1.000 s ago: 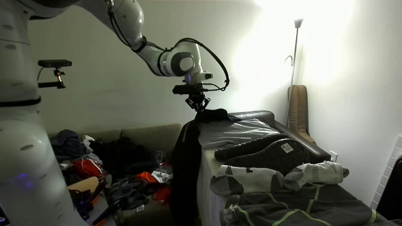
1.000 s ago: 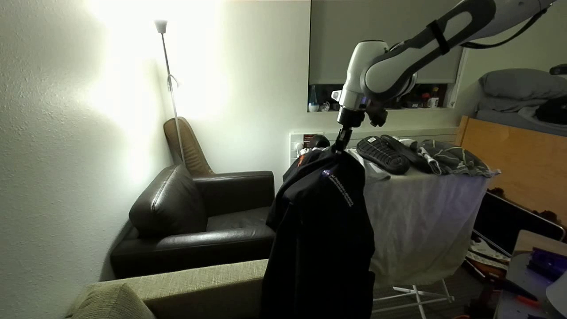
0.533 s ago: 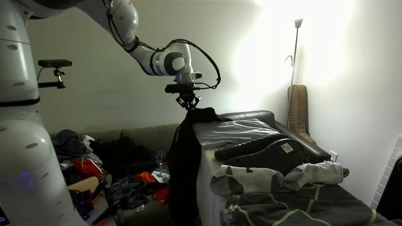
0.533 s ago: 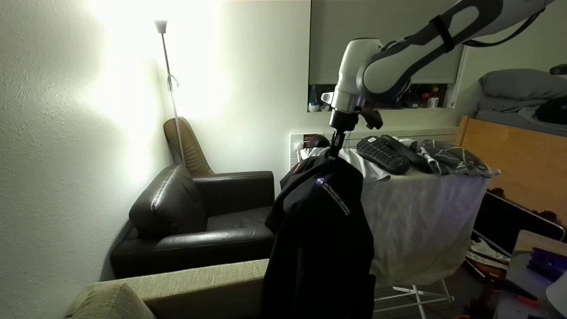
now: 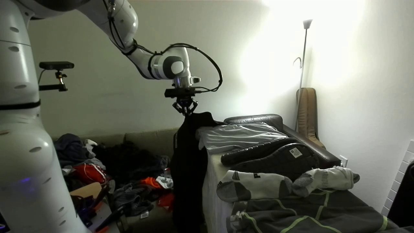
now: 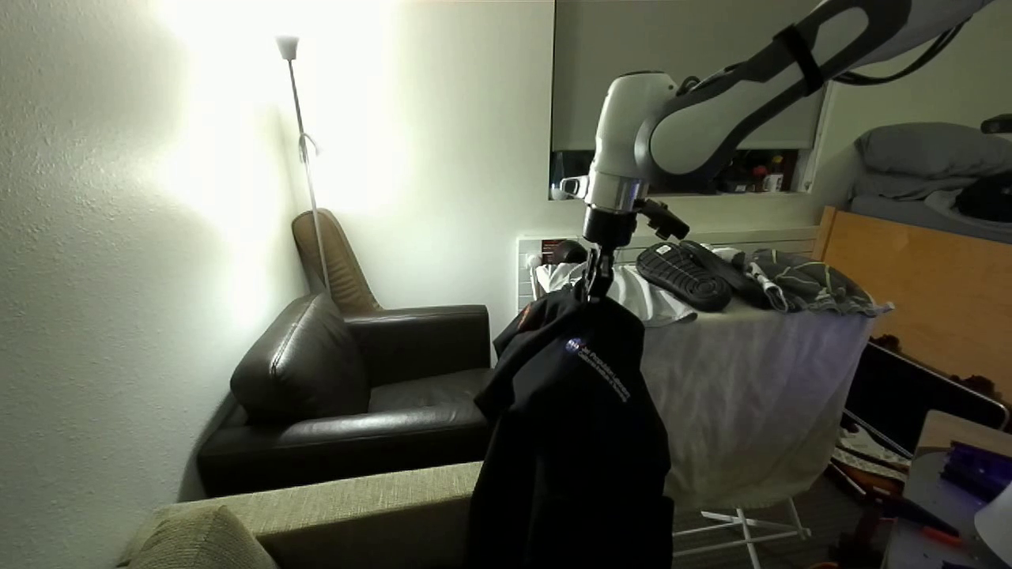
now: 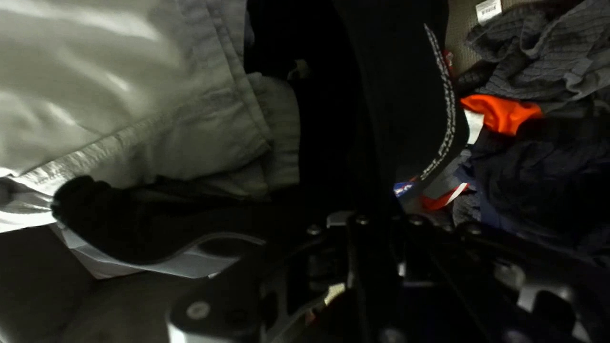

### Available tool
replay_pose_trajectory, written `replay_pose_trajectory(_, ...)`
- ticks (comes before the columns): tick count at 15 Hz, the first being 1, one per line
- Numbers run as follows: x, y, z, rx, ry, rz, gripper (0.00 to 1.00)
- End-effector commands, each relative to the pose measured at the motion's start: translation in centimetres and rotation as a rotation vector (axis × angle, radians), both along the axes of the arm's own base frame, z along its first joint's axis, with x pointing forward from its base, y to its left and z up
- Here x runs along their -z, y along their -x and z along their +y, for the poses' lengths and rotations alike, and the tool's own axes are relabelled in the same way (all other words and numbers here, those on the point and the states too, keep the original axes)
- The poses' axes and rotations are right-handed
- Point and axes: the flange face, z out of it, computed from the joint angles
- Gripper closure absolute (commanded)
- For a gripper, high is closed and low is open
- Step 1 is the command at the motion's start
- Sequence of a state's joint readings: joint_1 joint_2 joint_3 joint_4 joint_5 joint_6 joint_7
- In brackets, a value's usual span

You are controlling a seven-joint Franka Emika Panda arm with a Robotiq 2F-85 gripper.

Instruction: Put the black shirt on the sofa.

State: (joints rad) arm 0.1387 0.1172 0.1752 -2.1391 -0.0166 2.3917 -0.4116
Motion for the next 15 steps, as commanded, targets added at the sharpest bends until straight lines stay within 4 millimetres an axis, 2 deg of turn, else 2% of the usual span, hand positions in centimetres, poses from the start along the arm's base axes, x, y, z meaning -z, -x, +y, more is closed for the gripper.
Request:
replay_pose_trajectory(1,-0.1,2.2,0.6,-0.121,0.03,0.008,0.98)
replay_pose_trajectory(9,1.2,4.1,3.2,-0.334,0.031,0.033,0.98)
replay_pose_trajectory(15,1.4,5.5,6.8,-0.448,0.016,0.039,0.98)
